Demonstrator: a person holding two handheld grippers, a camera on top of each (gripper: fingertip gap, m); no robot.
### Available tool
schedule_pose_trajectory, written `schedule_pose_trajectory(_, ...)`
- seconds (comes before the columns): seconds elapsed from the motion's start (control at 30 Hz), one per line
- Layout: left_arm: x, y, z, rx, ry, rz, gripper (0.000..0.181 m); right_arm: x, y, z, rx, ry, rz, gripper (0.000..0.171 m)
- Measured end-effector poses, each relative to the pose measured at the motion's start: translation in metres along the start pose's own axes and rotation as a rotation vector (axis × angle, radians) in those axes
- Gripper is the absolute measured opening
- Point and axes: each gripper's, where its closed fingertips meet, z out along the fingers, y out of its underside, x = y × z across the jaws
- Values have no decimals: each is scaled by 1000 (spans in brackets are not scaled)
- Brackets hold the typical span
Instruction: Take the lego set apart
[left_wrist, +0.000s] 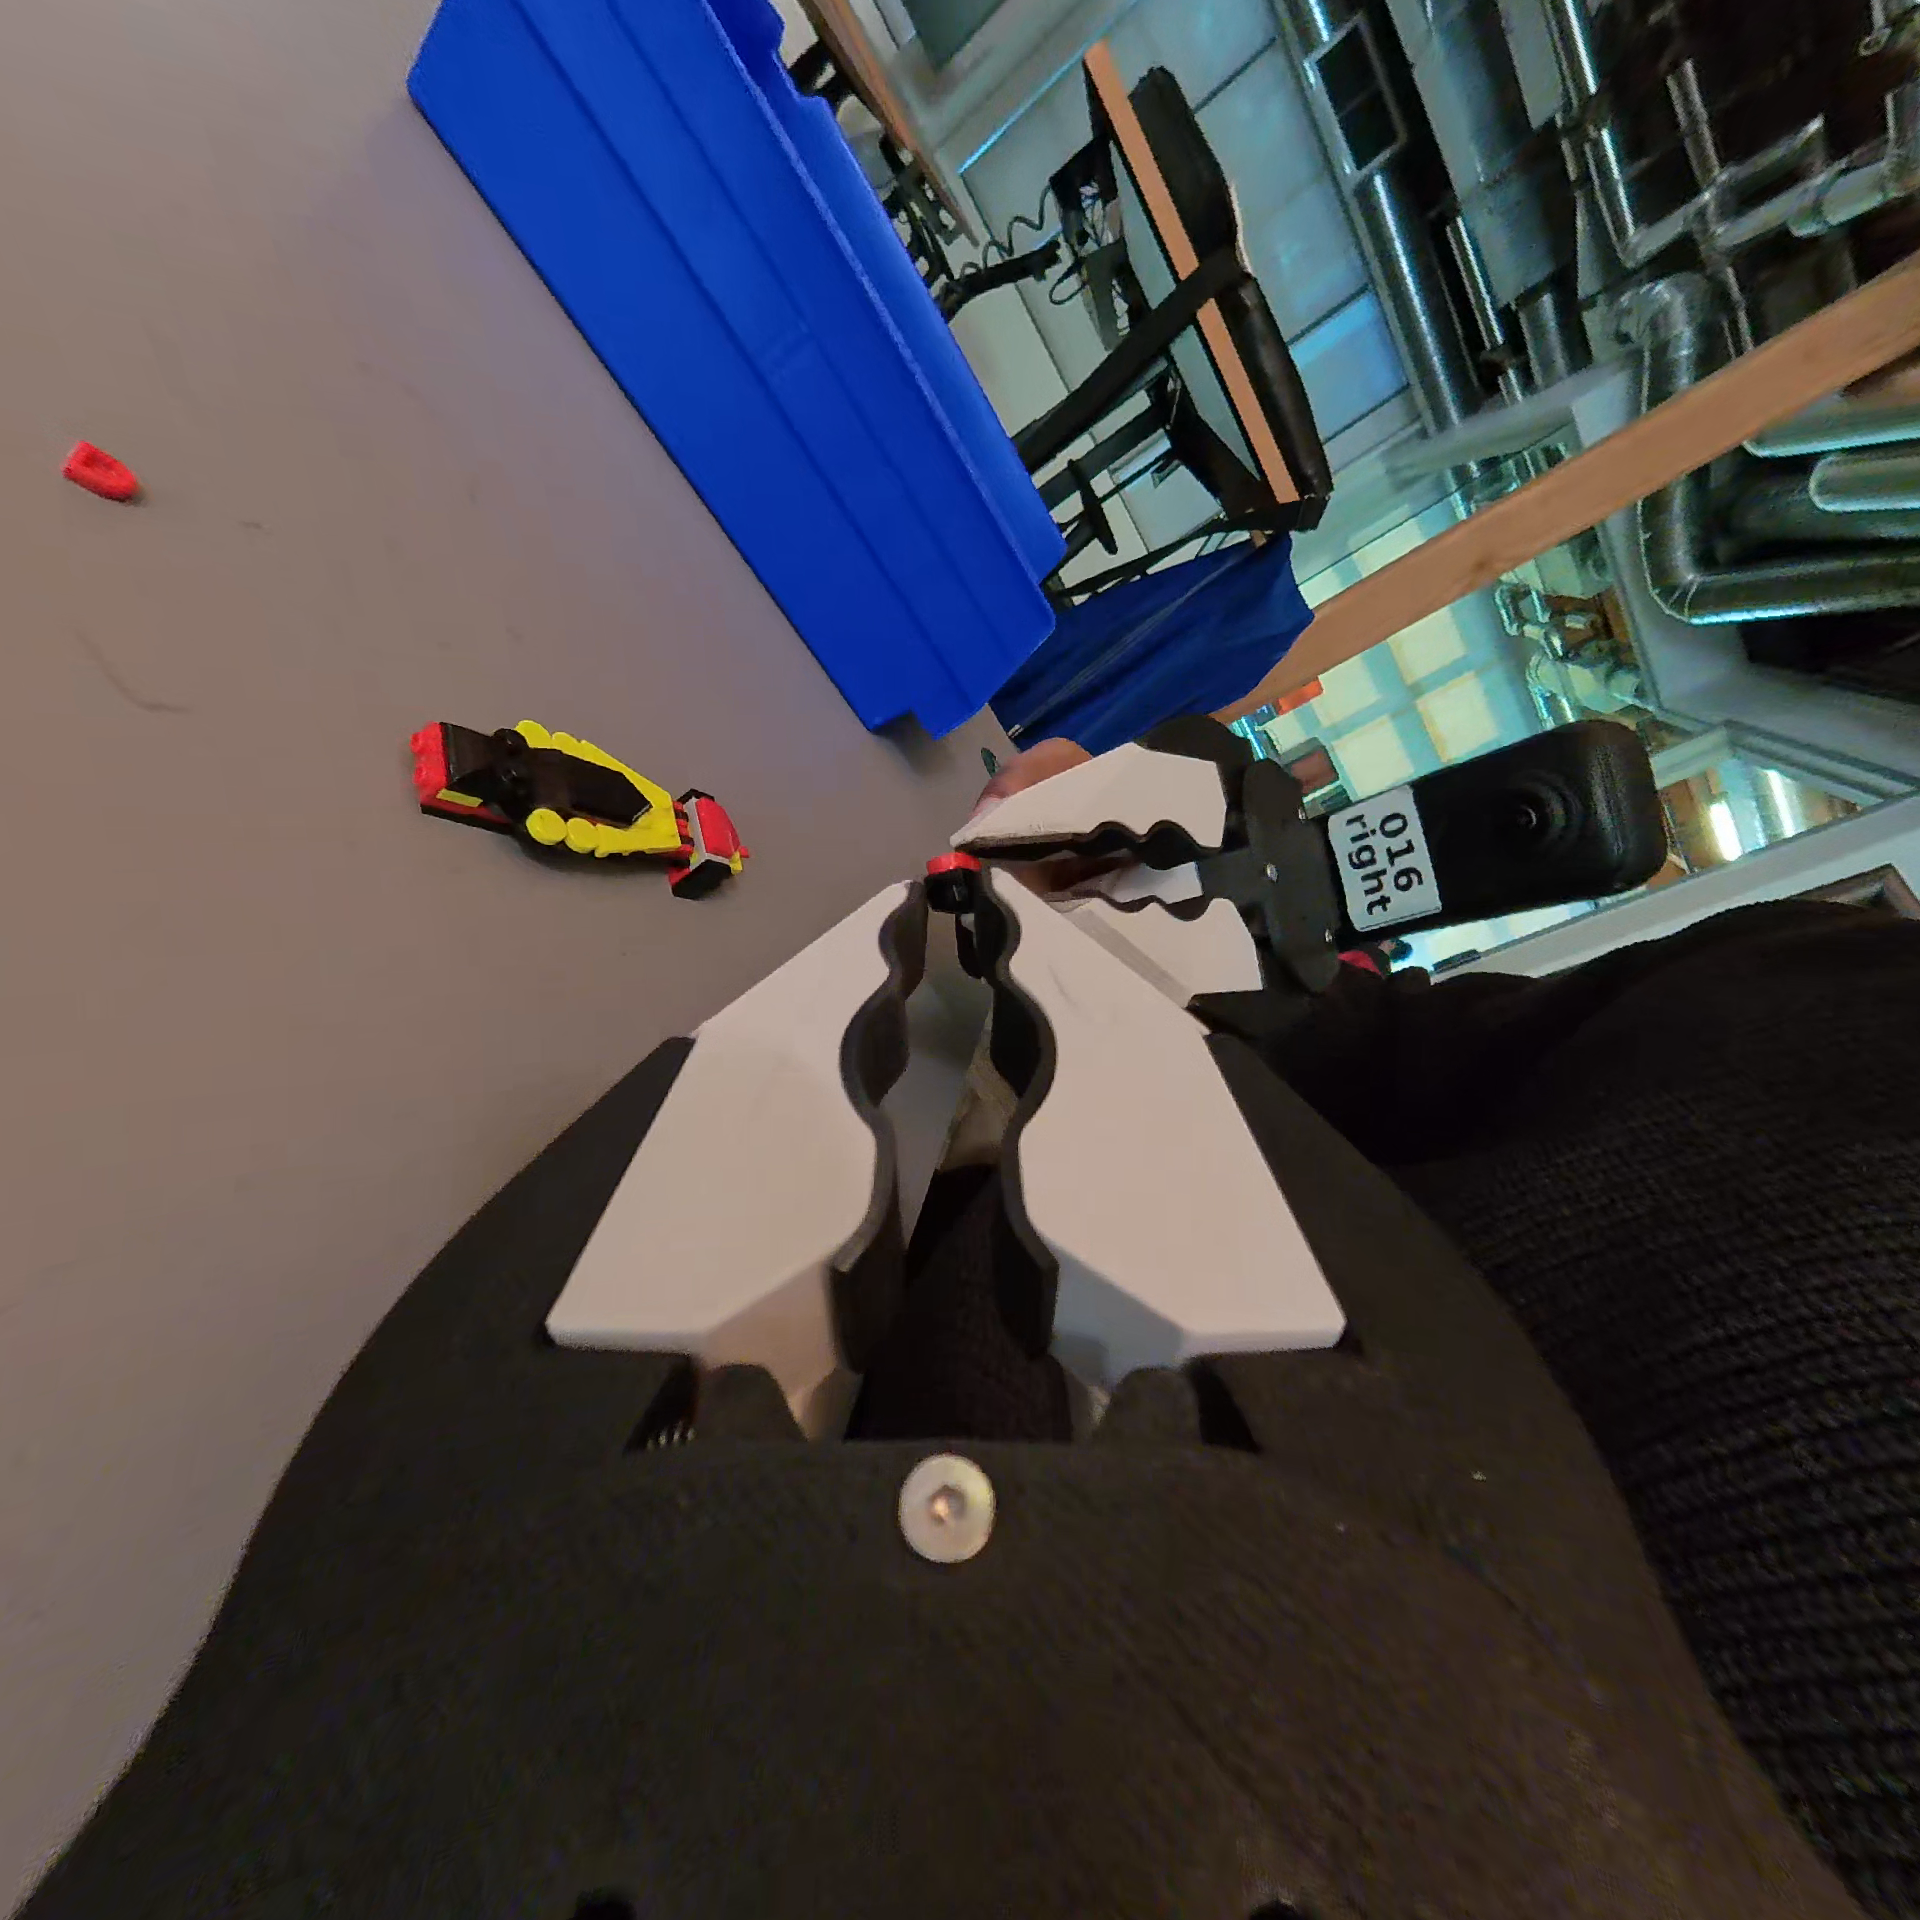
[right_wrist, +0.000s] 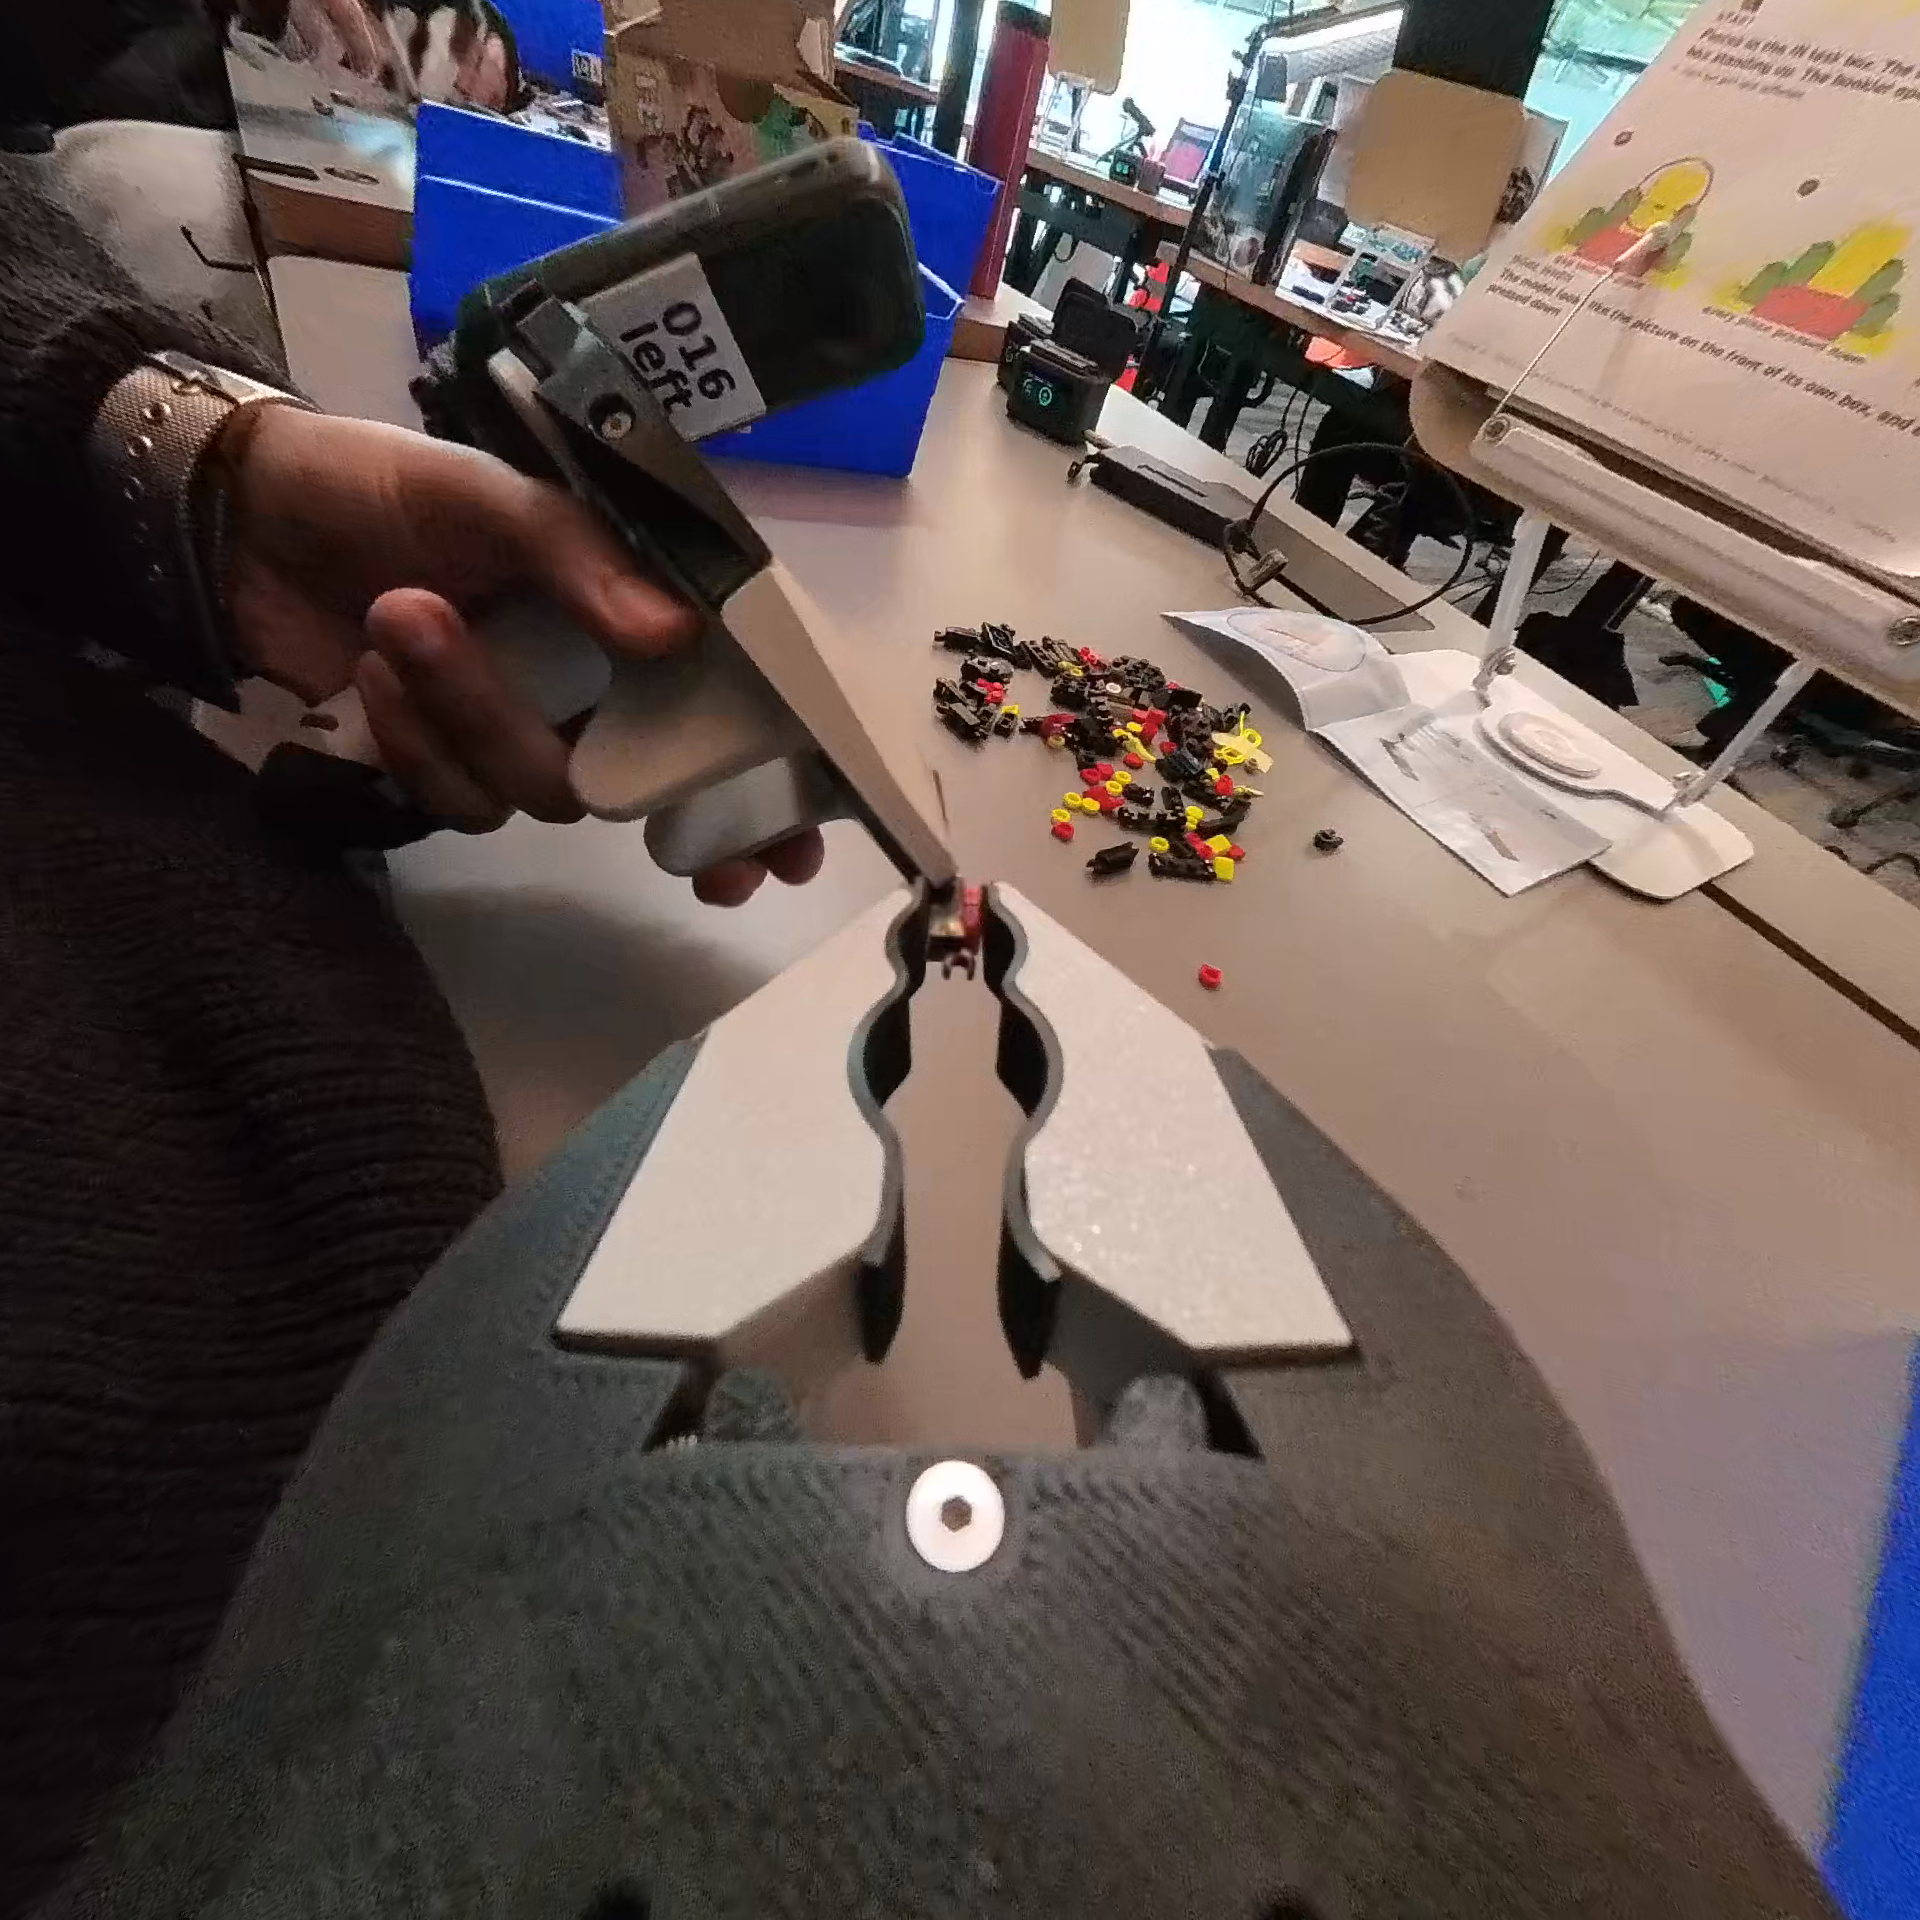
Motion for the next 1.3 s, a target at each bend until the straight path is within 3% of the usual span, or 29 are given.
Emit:
schedule_pose_trajectory(0.2,1,-1,-2,-2,10,18,4,-1,-3,-1,33,-14,37,10)
schedule_pose_trajectory(0.27,0,-2,-3,-4,12,43,4,1,-8,-3,72,-50,159,24)
schedule_pose_trajectory(0.47,12,-11,-10,45,105,52,4,3,-10,-6,107,-281,686,35)
schedule_pose_trajectory(0.63,19,-6,-6,28,128,69,3,1,-17,-9,166,-405,916,10)
schedule_pose_trajectory(1.13,24,-5,-5,29,117,109,4,1,-20,-11,218,-523,1153,6)
schedule_pose_trajectory(1.3,22,0,-4,-13,57,261,6,1,-18,-11,211,-563,1237,6)
